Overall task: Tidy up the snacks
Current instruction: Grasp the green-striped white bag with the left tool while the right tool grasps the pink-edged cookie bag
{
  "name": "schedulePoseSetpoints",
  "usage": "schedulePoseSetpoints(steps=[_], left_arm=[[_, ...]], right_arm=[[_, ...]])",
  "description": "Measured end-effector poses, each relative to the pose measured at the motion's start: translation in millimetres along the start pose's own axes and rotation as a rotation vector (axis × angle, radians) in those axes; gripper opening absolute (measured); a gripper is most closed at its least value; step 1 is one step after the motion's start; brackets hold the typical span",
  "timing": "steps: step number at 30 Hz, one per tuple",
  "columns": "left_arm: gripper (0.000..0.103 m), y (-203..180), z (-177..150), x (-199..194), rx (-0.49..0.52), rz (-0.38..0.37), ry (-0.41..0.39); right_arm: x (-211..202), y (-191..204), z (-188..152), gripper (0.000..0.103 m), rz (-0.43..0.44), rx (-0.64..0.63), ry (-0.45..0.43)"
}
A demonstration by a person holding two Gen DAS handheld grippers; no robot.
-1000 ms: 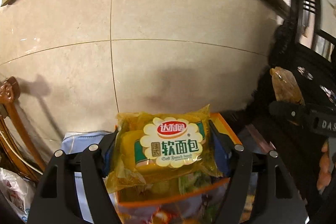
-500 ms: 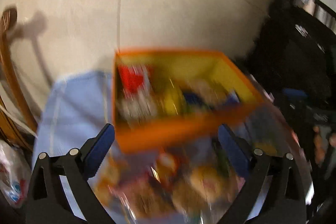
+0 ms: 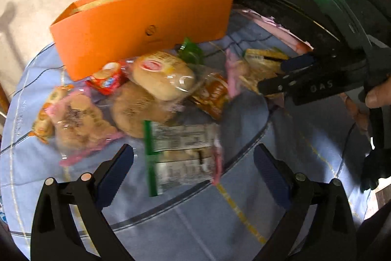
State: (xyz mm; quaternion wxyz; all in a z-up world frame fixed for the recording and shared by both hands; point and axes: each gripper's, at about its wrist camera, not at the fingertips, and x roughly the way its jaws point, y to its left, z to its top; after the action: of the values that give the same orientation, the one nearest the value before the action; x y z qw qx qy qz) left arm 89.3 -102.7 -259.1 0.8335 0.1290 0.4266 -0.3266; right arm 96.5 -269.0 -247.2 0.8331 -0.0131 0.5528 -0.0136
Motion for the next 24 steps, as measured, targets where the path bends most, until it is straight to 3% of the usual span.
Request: schedulePoseSetpoints(steps=[6,10,12,14,16,19,24], left_arm=[[0.096,-10.2,6.9,20.3,0.0,0.029,0.026],[0.097,-12.2,1.4,37.0,0.062,0.08,0.062],[0.096,-13.1,-1.8,37.1,0.083,0.078,0.062],[0.087,-6.9,-5.6,30.6,0.06,0.057,0.04],[0.057,4.7,-10.5,21.7,0.019,0.057,0.018],[0.048,15.3,-19.3,14.7,-0.034,0.007,0.02],[0.047,19.4,-32.0,-0.7,-0.059,0.001,0.018]], right_arm=[[14.3,4.6,12.1,0.081,-0.031,-0.064,-0.001],[33.5,10.7,12.2,0.083,-0.049,-0.133,0.021],[34.2,4.3,10.2,0.084,-0.019,-0.09,0.018],[32.5,-3.0,10.3,0.071,0.03,-0.028,0.041],[28.0,1.8,9.4,0.054,0.031,-0.062,0.031],[21.6,3.5,3.4,0.05,0.066,-0.038,0.03],[6.6,2.3,-12.2,0.049,0.1,0.031,0.009]])
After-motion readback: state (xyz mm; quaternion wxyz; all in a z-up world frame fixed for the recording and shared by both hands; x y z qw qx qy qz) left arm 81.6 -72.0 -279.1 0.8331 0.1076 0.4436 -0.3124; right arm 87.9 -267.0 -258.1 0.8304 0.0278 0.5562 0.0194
